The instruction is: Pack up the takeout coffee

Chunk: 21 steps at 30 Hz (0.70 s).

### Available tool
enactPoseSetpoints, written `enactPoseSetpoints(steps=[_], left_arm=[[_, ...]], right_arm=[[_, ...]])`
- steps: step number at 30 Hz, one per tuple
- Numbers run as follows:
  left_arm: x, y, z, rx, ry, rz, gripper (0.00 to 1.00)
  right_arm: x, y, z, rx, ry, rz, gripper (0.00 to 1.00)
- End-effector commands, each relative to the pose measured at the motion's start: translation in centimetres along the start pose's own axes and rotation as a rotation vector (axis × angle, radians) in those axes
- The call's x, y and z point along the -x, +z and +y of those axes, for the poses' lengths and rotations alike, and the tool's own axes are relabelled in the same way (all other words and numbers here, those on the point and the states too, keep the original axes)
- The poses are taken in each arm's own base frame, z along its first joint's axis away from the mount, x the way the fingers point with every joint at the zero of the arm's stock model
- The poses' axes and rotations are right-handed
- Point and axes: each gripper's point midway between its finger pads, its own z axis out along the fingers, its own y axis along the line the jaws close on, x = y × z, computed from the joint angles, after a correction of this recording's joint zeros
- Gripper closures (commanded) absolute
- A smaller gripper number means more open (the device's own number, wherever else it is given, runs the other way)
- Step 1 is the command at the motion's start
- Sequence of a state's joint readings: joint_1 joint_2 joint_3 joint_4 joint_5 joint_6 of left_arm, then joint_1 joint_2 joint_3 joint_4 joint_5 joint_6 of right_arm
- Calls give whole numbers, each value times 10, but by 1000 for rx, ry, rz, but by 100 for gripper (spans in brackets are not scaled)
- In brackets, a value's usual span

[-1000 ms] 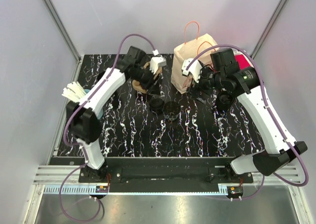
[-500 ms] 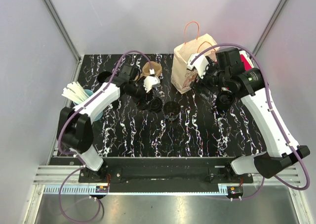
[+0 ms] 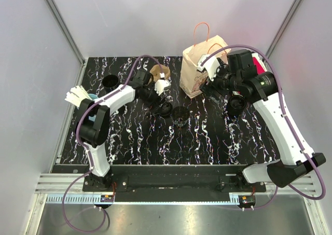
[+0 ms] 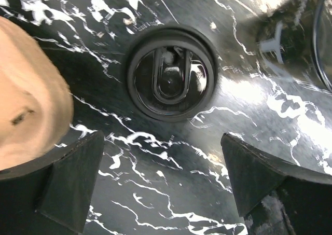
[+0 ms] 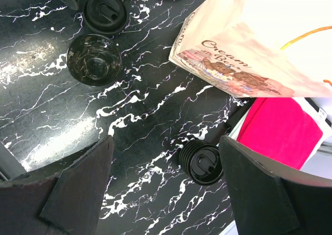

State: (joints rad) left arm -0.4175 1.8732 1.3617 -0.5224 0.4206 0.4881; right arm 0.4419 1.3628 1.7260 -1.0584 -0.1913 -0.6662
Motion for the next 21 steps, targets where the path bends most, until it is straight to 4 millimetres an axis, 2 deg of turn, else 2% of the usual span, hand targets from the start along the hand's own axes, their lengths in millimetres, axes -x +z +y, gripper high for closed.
enactPoseSetpoints(steps=[1,8,12,17,21], left_arm=[[41,-4,18,77,29,-107,1],[46,8,16,102,4,-88,3],[47,14,5,94,-1,-70,6],[40,17,-10,58,25,-57,13],[31,20,-18,21,34,-46,23]], right_arm=[[5,-8,-11,-61,8,-31,13],[5,-9,-12,-72,6,-31,15],[4,-12,-15,-91,3,-25,15],[3,-20,-19,-117,5,-28,15],[0,-20,-18,-117,5,-23,15]])
